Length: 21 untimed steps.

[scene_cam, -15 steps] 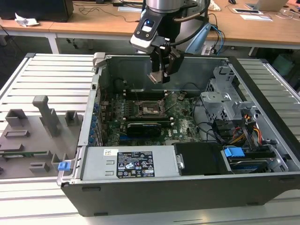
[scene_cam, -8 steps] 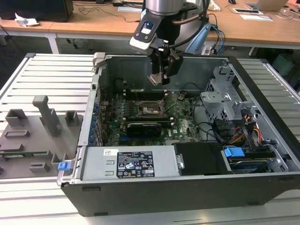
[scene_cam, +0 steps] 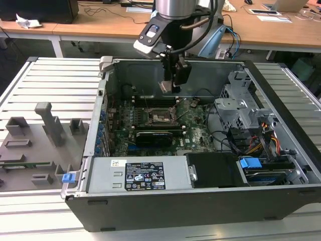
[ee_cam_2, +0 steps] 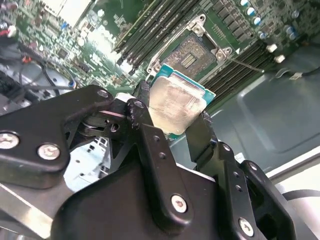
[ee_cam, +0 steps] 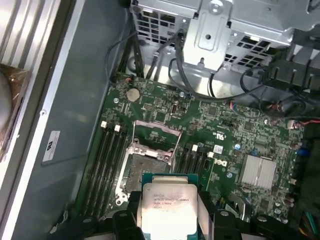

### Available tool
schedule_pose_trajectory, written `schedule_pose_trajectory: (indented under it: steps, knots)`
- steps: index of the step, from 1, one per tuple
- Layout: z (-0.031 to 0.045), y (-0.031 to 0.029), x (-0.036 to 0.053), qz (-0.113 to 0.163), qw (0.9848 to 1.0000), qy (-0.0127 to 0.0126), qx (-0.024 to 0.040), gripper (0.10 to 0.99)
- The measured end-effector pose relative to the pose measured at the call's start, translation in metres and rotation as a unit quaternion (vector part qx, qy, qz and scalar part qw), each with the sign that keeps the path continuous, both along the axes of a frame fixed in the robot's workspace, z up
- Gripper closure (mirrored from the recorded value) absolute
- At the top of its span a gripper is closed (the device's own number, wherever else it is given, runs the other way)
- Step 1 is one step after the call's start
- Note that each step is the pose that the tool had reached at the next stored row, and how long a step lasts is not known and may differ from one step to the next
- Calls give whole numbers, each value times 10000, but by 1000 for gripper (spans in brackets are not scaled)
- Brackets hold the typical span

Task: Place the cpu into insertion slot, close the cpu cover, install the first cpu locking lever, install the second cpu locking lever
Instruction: 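Place the cpu into insertion slot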

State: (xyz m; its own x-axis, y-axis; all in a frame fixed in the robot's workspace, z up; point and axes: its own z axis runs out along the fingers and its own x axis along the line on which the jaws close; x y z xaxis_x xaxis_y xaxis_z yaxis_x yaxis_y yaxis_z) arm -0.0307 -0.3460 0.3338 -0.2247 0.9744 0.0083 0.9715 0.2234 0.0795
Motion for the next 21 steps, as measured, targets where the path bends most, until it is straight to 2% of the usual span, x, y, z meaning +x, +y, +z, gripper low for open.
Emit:
schedule_pose_trajectory:
  steps: [2,5,7,10,17,21]
  knots:
    - [-20,0,0,-134,9999,0,1,553]
    - [-110,0,0,-183,9998,0,-3,553]
    - [-139,0,0,-477,9989,0,-5,553]
    - [-176,0,-3,-675,9977,1,-5,553]
    - [-350,0,-3,-675,9977,1,-5,553]
    - [-418,0,-3,-675,9977,19,-6,553]
